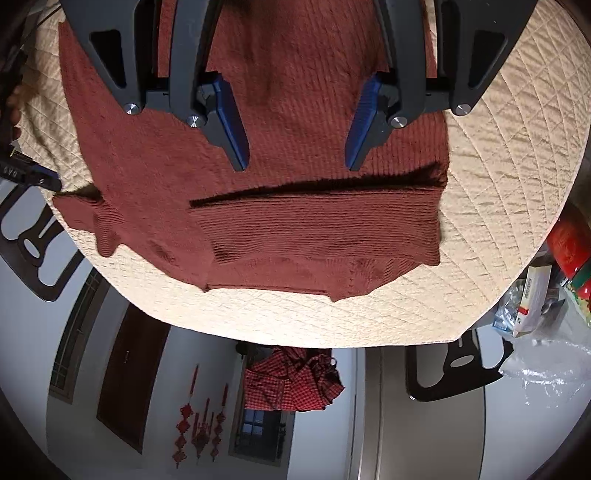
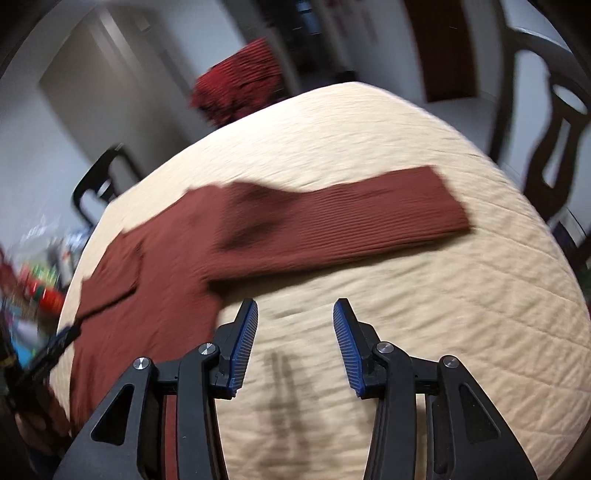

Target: Fold small clothes

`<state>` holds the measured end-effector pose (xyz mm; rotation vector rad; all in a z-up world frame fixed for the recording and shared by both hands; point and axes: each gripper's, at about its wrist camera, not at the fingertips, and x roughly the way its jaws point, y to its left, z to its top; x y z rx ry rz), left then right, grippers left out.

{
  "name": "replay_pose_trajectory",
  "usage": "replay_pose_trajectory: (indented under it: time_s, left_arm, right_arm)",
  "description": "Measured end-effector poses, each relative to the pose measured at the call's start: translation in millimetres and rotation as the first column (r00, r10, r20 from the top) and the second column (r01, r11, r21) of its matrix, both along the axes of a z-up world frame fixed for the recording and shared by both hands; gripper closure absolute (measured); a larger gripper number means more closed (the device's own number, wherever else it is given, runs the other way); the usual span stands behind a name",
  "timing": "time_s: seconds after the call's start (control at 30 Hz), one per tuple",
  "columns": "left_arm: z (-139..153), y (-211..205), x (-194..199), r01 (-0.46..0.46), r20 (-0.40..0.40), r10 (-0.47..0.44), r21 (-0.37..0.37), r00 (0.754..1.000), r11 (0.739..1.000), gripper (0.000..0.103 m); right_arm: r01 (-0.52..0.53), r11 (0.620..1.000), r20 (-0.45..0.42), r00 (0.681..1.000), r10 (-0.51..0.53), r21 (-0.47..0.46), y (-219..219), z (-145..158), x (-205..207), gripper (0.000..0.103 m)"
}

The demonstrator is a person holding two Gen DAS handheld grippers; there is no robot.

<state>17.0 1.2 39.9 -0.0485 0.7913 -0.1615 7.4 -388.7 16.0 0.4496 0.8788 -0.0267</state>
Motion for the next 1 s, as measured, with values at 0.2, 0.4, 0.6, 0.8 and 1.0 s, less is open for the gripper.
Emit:
replay_pose_trajectory:
  time_s: [0.2, 0.4, 0.6, 0.8, 1.0]
  left_arm:
    - [-14, 6, 4, -0.020, -0.035, 0.020, -0.008, 0.999, 1.000, 0.046]
    - [-21, 7, 5, -0.026, -0.063, 0.024, -0.018, 0.998, 1.000, 0.046]
    - [-23, 8, 7, -0.026, -0.072, 0.025, -0.020, 0.997, 0.999, 0.046]
    - [-23, 9, 7, -0.025, -0.073, 0.023, -0.024, 0.997, 0.999, 0.046]
    - [-23, 10, 8, -0.024, -0.073, 0.022, -0.036, 0.997, 0.999, 0.046]
  right_arm:
    - [0.129, 0.988, -0.006, 0.992, -0.129, 0.079, -42, -5, 11, 0.057]
    - [0.218, 0.972, 0.009, 0.976, -0.219, 0.089, -58, -4, 25, 0.057]
    - [0.305, 0.952, -0.002, 0.952, -0.305, 0.010, -61, -3, 36, 0.082]
    - [0.238, 0.970, 0.083, 0.967, -0.241, 0.042, -50, 23, 39, 0.093]
    - [-0.006, 0.999, 0.226, 0.974, -0.001, 0.032, 18, 77, 48, 0.093]
